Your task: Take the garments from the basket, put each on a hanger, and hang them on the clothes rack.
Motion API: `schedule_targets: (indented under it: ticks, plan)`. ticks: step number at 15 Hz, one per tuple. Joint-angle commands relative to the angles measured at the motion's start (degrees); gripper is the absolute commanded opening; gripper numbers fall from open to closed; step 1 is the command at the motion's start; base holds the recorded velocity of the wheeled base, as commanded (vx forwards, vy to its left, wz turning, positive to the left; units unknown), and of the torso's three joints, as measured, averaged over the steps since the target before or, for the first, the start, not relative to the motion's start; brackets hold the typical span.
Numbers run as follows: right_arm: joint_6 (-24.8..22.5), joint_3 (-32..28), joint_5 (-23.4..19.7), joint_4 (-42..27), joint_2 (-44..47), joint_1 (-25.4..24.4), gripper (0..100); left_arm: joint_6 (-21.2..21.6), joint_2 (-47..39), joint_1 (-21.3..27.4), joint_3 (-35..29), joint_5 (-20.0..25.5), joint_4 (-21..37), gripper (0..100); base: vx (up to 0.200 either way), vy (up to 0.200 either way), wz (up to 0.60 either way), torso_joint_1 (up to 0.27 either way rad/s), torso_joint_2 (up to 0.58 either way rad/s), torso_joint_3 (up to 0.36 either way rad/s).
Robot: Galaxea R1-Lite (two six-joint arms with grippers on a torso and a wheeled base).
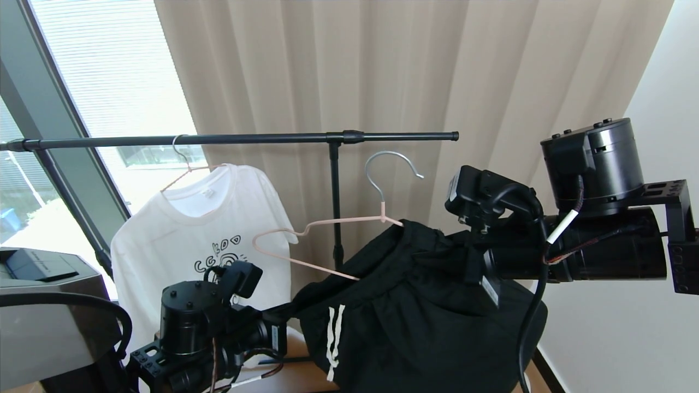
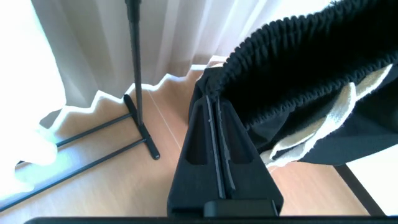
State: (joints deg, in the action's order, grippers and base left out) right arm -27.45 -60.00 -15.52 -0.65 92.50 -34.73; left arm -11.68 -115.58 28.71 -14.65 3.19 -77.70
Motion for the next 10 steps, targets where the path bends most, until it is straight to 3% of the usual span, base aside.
schedule_targets:
  ticks: [1,10]
  plan:
    - [-0.14,0.59,0.05,-0.06,0.22,0.10,0,0.78,0.97,-2.34,-0.55,-0.03,0.01,0,0.000,0.000,0.00,0.000,0.00,0.000]
    - [-2.17,1.73,0.58,-0.32,1.28,0.28,0,2.45,2.46,-8.67,-2.22,-0.03,-0.08,0,0.000,0.000,0.00,0.000,0.00,0.000]
